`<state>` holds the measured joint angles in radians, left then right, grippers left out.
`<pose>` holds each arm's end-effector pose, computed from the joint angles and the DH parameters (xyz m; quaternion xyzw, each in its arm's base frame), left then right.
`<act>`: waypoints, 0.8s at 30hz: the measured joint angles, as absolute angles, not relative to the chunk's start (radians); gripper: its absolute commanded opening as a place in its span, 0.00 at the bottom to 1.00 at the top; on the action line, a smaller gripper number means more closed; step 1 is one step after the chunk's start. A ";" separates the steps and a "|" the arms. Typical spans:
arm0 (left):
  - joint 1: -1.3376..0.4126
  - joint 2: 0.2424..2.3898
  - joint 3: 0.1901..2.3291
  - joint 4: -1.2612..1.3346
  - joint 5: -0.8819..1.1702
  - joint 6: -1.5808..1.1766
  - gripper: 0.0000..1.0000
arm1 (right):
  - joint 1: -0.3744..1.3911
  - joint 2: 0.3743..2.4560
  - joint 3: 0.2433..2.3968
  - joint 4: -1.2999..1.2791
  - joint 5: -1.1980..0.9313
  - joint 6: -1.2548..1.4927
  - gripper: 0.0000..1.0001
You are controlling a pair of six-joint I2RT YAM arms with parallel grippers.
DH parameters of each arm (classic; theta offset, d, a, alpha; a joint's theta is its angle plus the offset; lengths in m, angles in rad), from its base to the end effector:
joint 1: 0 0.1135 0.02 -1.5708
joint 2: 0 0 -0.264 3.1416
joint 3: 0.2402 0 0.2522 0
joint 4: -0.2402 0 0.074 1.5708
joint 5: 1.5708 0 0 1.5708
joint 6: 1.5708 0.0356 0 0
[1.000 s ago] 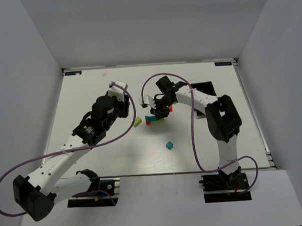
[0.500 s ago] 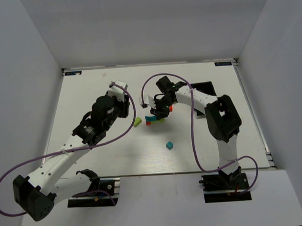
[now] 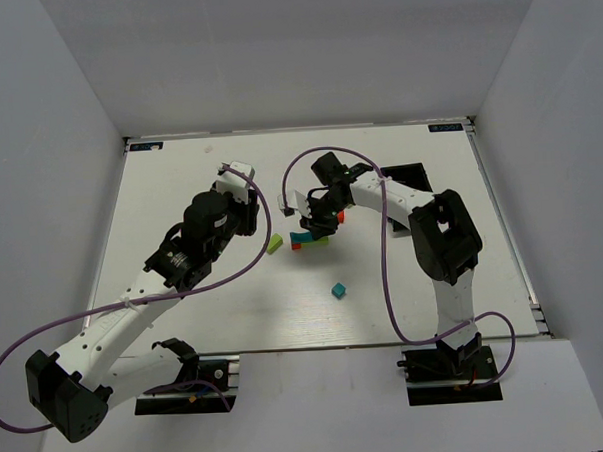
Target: Build the wood block tower
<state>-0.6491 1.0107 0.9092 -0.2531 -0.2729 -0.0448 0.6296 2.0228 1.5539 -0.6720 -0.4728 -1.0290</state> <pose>0.1899 -0.1320 0.3344 0.1678 0.7994 -0.0875 0.5702 0.3340 0.2633 0.1977 -0.7342 0.6047 0.1831 0.2486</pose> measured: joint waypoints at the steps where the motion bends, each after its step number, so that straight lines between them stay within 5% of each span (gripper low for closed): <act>1: -0.649 1.011 0.909 -0.253 -0.273 -0.045 0.52 | 0.630 2.023 1.554 -0.672 -0.473 -1.029 0.32; 16: -0.649 1.011 0.909 -0.253 -0.273 -0.044 0.52 | 0.630 2.033 1.554 -0.672 -0.470 -1.030 0.46; 24: -0.649 1.011 0.909 -0.253 -0.273 -0.045 0.52 | 0.630 2.034 1.554 -0.671 -0.470 -1.029 0.73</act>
<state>-0.6491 1.0107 0.9092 -0.2531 -0.2729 -0.0448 0.6296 2.0338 1.5536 -0.6712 -0.4698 -1.0294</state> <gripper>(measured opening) 0.518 0.643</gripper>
